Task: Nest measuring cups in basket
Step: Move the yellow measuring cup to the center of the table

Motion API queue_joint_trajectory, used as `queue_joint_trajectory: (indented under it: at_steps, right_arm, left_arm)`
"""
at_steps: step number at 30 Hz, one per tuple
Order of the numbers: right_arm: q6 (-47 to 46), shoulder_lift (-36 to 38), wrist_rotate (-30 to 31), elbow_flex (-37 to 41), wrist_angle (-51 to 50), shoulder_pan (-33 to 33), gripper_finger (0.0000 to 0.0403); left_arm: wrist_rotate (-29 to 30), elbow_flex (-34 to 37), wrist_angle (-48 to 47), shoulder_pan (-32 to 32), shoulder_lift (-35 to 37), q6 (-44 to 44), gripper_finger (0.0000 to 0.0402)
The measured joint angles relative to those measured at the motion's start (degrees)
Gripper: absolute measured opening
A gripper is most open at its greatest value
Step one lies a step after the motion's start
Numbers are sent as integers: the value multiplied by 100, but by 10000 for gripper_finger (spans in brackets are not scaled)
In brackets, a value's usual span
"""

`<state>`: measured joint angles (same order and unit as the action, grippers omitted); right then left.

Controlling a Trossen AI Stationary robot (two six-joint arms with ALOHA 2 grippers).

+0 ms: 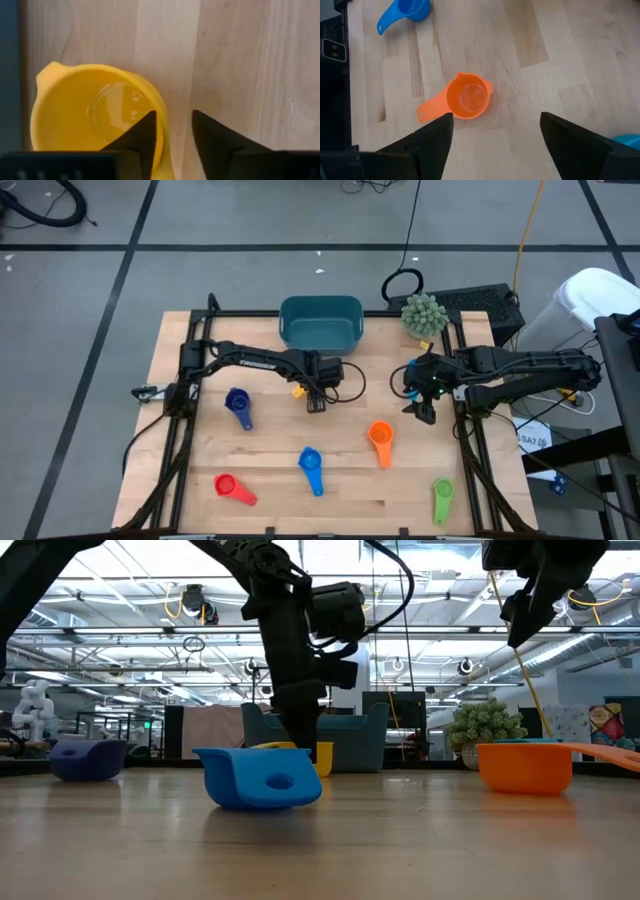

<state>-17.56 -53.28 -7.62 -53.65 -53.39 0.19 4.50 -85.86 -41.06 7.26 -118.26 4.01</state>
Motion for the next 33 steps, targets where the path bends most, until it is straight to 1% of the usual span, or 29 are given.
queue_joint_trajectory:
  at_steps: [4,6,8,11,14,19,21,26,33]
  right_arm:
    - [0,0,-7,0,0,0,288]
    - [0,0,-7,0,-2,0,288]
    - [1,0,-9,-1,-3,0,288]
    - [0,0,-11,-2,-4,0,288]
    - [0,0,-11,-1,-4,0,288]
    - [0,0,-12,-2,-4,0,288]
    - [-23,0,-13,-2,-4,0,288]
    - [-44,0,-13,-2,-4,0,288]
    - [-70,0,-18,-2,-4,0,288]
  left_arm:
    - [-16,0,-27,-71,0,0,59]
    - [-131,0,-44,-146,0,-1,28]
    - [-219,0,-57,-235,2,9,12]
    - [-259,0,-114,-393,2,126,20]
    - [-261,0,-144,-615,2,527,29]
    - [-314,0,-142,-1061,2,1364,10]
    - [-331,0,-142,-1185,2,1412,11]
    - [-316,0,-212,-1302,4,1342,32]
    - [-300,0,-221,-1293,4,1231,34]
